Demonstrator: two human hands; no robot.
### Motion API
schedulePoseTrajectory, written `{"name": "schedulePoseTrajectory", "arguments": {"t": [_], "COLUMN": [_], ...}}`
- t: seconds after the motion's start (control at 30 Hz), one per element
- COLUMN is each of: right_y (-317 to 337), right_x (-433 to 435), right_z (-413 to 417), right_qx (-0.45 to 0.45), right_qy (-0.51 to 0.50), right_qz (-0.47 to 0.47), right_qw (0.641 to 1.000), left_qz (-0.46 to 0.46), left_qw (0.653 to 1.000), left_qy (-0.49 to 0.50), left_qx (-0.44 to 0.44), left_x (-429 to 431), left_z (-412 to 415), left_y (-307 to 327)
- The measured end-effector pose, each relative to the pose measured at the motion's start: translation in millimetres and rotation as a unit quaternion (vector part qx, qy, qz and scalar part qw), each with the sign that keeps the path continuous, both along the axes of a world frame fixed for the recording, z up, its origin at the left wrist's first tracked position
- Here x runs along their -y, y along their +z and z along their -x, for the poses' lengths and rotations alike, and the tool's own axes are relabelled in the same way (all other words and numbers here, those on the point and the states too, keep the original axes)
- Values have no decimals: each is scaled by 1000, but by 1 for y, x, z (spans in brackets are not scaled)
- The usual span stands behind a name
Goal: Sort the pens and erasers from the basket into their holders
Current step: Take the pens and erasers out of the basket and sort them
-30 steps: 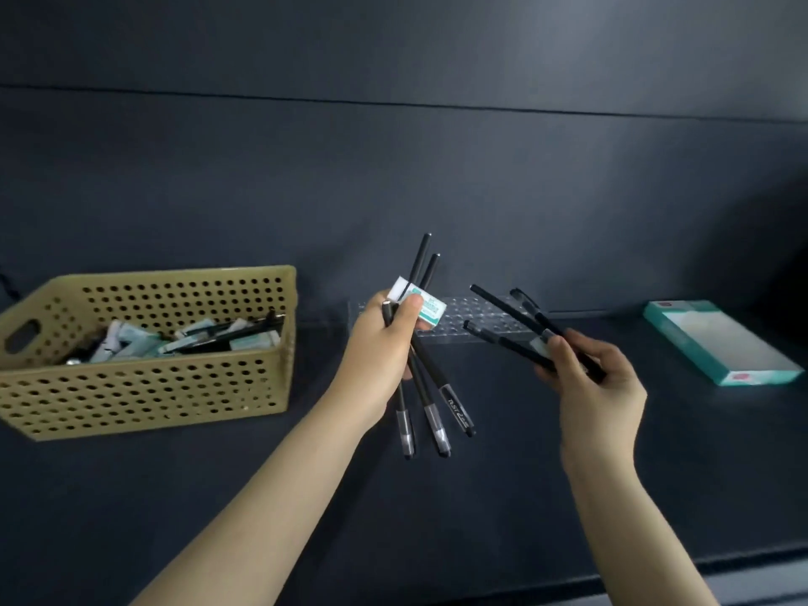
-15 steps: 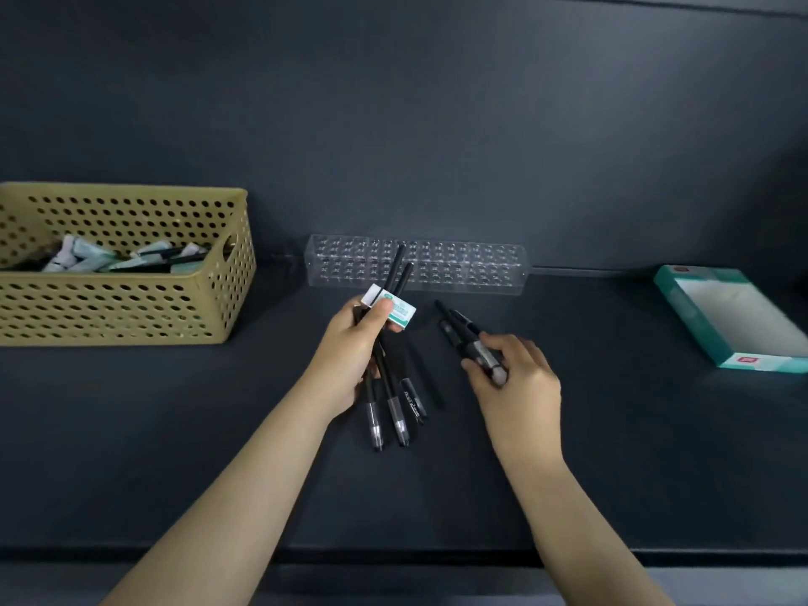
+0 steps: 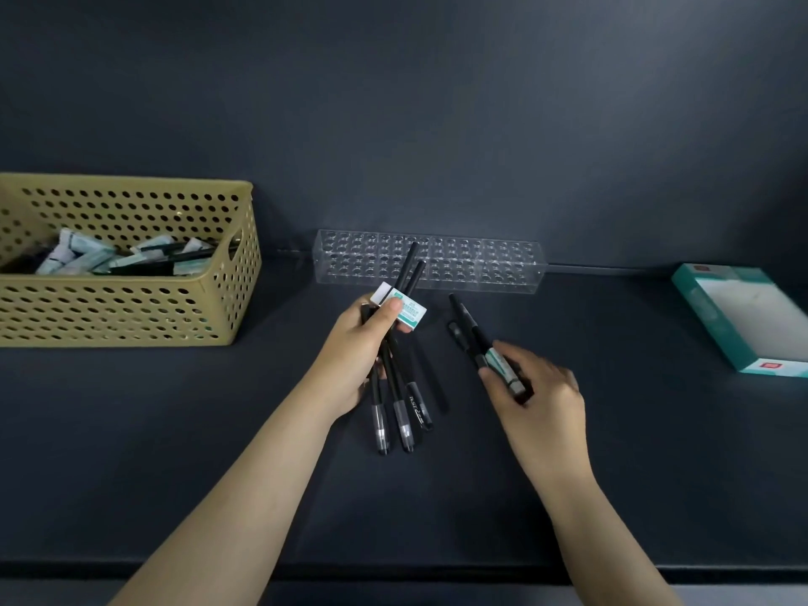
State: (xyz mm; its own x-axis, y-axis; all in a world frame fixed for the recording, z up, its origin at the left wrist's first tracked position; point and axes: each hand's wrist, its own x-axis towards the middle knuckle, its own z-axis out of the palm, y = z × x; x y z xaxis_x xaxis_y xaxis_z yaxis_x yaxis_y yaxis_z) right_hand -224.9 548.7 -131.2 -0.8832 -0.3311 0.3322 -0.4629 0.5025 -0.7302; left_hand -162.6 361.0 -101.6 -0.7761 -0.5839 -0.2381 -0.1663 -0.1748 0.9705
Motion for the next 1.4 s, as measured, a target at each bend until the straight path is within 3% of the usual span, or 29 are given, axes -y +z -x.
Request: {"name": "schedulePoseTrajectory", "arguments": {"t": [0.27, 0.37, 0.5, 0.73, 0.87, 1.23, 1.4], "right_y": [6, 5, 7, 12, 9, 13, 26], "right_x": [5, 10, 8, 16, 21, 20, -7], "right_z": [8, 11, 18, 24, 21, 28, 37], "right_qx": [179, 207, 221, 208, 206, 237, 212], "right_qy": [13, 14, -3, 47, 71, 81, 40], "right_qz": [51, 73, 111, 55, 61, 160, 225], "right_qw": [982, 976, 969, 975, 974, 955, 950], "left_qz": [20, 20, 21, 20, -23, -81, -47], "left_qw": [999, 999, 999, 1000, 1000, 996, 997], "left_qy": [-28, -31, -34, -15, -10, -40, -53], "left_qx": [16, 21, 17, 5, 17, 6, -13], "left_x": [1, 1, 0, -3, -5, -19, -38], "left_z": [3, 1, 0, 3, 8, 7, 11], "left_y": [0, 0, -1, -1, 2, 9, 22]}}
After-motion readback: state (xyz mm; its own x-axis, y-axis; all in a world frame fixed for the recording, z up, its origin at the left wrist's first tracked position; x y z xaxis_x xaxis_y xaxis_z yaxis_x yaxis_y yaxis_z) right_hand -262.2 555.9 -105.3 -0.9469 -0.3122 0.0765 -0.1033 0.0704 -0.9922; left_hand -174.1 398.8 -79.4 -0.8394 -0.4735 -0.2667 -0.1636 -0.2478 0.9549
